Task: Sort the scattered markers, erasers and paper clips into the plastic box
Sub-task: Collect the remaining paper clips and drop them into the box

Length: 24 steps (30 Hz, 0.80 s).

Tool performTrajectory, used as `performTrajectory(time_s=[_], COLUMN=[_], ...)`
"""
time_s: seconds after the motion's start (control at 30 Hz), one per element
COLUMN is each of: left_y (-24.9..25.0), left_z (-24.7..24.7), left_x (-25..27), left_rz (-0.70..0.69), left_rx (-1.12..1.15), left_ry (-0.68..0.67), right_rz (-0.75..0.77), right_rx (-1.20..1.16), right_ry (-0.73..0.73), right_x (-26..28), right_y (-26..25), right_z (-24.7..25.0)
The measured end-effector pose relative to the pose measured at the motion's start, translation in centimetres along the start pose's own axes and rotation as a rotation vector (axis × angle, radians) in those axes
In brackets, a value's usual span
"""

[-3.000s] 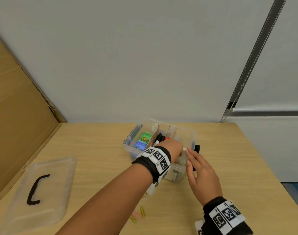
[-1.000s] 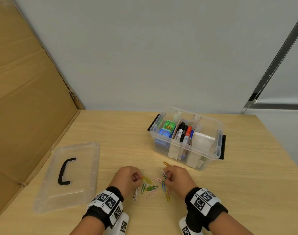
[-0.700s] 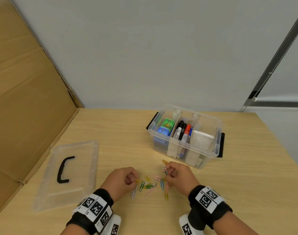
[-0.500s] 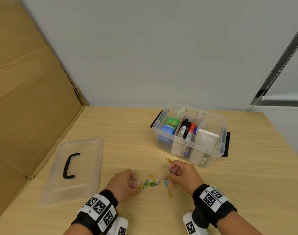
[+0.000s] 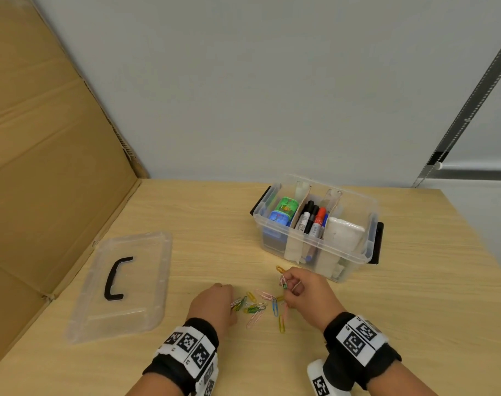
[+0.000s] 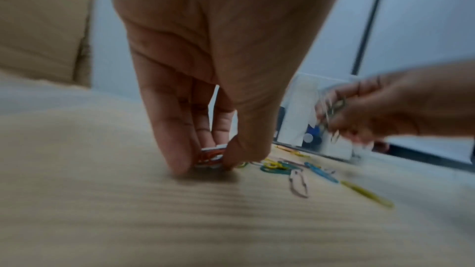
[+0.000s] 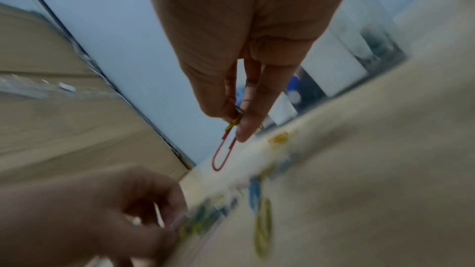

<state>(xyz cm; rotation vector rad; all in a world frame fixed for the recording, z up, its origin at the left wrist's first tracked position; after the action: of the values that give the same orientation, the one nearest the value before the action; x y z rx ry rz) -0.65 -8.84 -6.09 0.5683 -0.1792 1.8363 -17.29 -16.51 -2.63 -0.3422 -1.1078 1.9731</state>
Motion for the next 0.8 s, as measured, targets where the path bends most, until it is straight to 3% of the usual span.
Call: performTrajectory(time_s=[0.13,0.27,0.37,0.47,0.53,0.7,0.8], left_y=[0.5,-0.5,-1.4,-1.8,-1.9,-1.5,0.1], left_z=[0.6,1.0,0.9,1.0,1.2,3.2,5.7], left_x=[-0.3,-0.6,-0.7,-0.8,-0.9,-0.3,0.5], left_rz=[-0.017,-0.026,-0.027,-0.047,-0.069,-0.169,-0.246], left_rx=[-0.066,0.087,0.207,0.317,0.411,0.714,0.816], left_ry=[0.048,0.062,0.06,0.064,0.067,0.098,0.119], right_rz=[0.127,0.159,0.155,0.12,0.076,-0.171,-0.182], right_rx=[-0.03,-0.051,0.062,0.283,0.44,0.676,0.634], right_ry=[0.082,0.255,0.429,0.497,0.428,0.072,0.044], right_x=[1.7,3.4,3.9,2.9,1.3,-2.4,-2.4], right_y=[-4.2,-6.3,-6.1,-4.9,-3.9,-1.3,-1.6], right_z=[4.3,11.4,16.4,18.3,17.5,14.1,14.1])
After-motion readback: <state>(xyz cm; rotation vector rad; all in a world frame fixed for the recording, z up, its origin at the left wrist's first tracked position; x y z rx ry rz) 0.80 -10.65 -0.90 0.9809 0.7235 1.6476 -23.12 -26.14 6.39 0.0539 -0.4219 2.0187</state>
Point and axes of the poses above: each hand's wrist, its own x-axis away from the middle knuckle, its own z-axis out of the back of the hand, y = z × x, the point moved 10 cm from there along -x, towards the middle knuckle, and after that the axes turned 8 degrees about -y, right-handed, at the moved point
